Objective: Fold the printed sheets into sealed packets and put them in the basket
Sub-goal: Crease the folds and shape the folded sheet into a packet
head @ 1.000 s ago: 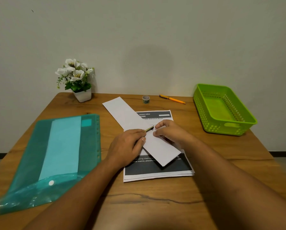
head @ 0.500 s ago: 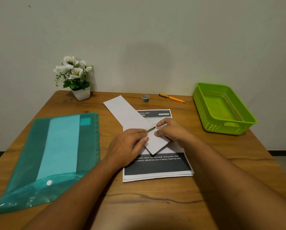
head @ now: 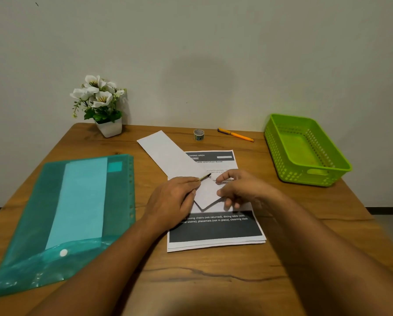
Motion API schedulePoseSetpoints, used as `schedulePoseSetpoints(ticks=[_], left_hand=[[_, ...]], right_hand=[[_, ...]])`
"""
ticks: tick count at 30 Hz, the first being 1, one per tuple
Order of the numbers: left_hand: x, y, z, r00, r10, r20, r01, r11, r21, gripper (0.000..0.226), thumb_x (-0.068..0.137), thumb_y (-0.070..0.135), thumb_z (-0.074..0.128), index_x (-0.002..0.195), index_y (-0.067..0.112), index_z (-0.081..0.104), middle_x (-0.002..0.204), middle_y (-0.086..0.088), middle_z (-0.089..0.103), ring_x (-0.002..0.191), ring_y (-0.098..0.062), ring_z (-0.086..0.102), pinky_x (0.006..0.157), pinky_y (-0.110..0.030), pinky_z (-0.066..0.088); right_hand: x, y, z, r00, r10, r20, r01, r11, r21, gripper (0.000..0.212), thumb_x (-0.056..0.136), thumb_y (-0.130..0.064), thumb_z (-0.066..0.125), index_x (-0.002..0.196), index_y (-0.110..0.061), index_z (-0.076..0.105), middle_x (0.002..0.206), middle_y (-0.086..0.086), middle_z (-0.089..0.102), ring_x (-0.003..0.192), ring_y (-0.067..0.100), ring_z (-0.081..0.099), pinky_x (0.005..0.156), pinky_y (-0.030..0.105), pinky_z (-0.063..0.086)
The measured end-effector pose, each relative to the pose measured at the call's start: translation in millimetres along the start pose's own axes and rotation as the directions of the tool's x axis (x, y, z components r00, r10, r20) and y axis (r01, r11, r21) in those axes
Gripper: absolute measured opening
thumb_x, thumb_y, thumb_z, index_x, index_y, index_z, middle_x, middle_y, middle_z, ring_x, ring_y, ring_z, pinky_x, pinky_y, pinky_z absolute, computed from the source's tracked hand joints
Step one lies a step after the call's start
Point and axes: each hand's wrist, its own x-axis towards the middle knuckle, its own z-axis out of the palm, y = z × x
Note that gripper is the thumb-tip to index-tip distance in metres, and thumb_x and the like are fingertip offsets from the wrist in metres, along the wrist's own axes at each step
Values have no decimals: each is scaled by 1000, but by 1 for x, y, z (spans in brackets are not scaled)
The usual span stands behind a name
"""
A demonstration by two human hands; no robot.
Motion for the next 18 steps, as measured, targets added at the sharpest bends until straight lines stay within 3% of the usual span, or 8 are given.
schedulePoseSetpoints(ticks=[9,12,15,18], left_hand=[[-2,0,-1,1000,11,-7,-12,1000,-25,37,97,28,51,127,22,73,132,7,69,122,-10,62,95,-37,56],[-1,-1,0,1000,11,-9,-11,999,-33,36,96,26,53,125,22,74,131,7,70,122,-11,62,95,-37,55],[0,-1,0,1000,2,-10,-2,999,-41,36,96,25,54,126,22,73,132,7,69,123,-11,62,97,-37,55],[-1,0,-1,1000,10,-3,-10,999,-49,37,97,25,53,128,20,73,133,5,69,124,-12,62,98,-38,55]], right_hand=[[15,-17,24,991,-41,-128,62,985,160,40,92,11,63,126,-2,47,61,14,62,48,23,61,40,30,50],[17,-12,23,988,-34,-149,70,967,245,44,91,13,64,127,-5,48,70,18,69,57,26,68,49,32,59],[15,-3,19,994,-19,-111,56,939,338,46,88,19,64,125,-5,51,90,26,73,77,33,77,66,38,66],[14,0,21,993,-22,-113,65,918,392,43,89,18,65,123,-4,52,92,26,73,77,32,77,65,38,66]])
